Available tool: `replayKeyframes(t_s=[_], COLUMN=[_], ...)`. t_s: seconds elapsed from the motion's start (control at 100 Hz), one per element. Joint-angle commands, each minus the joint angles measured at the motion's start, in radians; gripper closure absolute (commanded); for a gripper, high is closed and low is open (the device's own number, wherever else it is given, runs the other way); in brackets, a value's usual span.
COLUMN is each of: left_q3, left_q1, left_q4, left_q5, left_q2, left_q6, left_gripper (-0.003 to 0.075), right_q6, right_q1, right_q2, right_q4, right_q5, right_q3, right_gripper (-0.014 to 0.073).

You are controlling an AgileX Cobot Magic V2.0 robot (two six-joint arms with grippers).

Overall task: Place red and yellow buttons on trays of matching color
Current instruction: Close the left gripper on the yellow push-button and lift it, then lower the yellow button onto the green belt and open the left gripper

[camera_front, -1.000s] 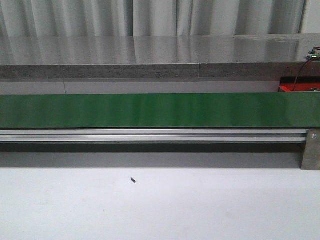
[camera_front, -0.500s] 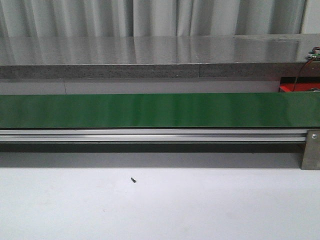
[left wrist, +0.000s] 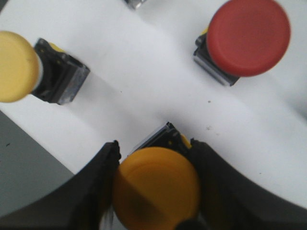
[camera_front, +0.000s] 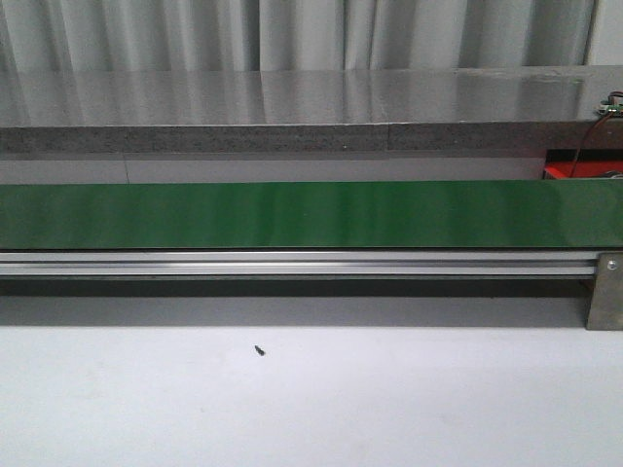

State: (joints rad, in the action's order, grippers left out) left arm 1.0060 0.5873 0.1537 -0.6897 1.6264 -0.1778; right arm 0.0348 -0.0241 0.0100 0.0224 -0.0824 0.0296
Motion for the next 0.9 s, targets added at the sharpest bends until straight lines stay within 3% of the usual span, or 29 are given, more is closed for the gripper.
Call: replayKeyframes(t_s=[0.0,0.23,0.54,0.89], left_q3=[0.042,0.106,0.277,0.389], left_q1=[-0.004,-0.12,-0.307,-0.39], left_q4=[-0.003,-0.004,-0.04,-0.063], left_q5=[0.003,-0.04,-0.088,-0.098], left_q2=[-0.1,-0.203,-0.167,-0.039], left_q6=[0.014,0.073,0.089,0.1], left_gripper=[0.074,0.074,0.0739,0.0739], right_q6=[-0.002,-0.002,-0.002,-0.002], right_q1=[0.0,0.0,0.0,0.0], right_q2=[0.014,0.014,0.014,0.014], right_q4=[-0.003,-0.003,-0.003,-0.003], right_q5=[0.077,0.077,0.077,0.077], right_q3=[-0.019,-0.019,-0.019,-0.019], right_gripper=[0.0662,0.0662,0.0662,0.0662])
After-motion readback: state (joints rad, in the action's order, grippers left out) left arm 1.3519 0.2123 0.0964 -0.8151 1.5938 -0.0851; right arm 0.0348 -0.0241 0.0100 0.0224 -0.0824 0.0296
